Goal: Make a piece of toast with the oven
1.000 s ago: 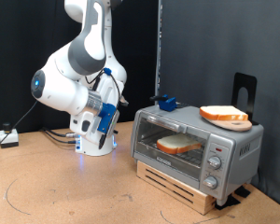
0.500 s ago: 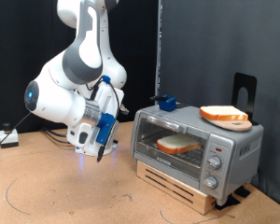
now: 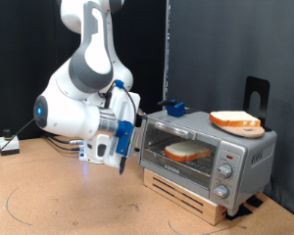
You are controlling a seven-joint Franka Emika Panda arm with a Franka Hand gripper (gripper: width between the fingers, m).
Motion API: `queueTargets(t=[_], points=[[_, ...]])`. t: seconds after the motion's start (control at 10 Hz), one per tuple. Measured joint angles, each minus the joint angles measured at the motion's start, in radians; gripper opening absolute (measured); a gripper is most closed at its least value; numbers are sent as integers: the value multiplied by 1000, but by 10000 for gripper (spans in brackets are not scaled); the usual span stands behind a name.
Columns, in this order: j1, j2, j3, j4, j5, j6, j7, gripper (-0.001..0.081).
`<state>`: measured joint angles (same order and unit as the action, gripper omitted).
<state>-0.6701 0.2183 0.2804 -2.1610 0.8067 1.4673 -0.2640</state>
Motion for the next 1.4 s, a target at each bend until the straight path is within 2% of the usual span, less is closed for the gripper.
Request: queueTargets(t=[0.1,0.3,0.6,0.7,0.9,1.2,1.3,1.4], points=[[13,41,8,43,-11,-6,27,809],[37,88,17,82,11,67,70,809],[32,105,18,104,26,-9,64,809],[34,135,25,140,48,-39,67,809],[46,210,44,224,57,-45,56,809],[98,309,53,341,-1,-13,50,809],[115,334,50,372,-20,4,50,809],[113,334,50,370,-13,-6,50,809]])
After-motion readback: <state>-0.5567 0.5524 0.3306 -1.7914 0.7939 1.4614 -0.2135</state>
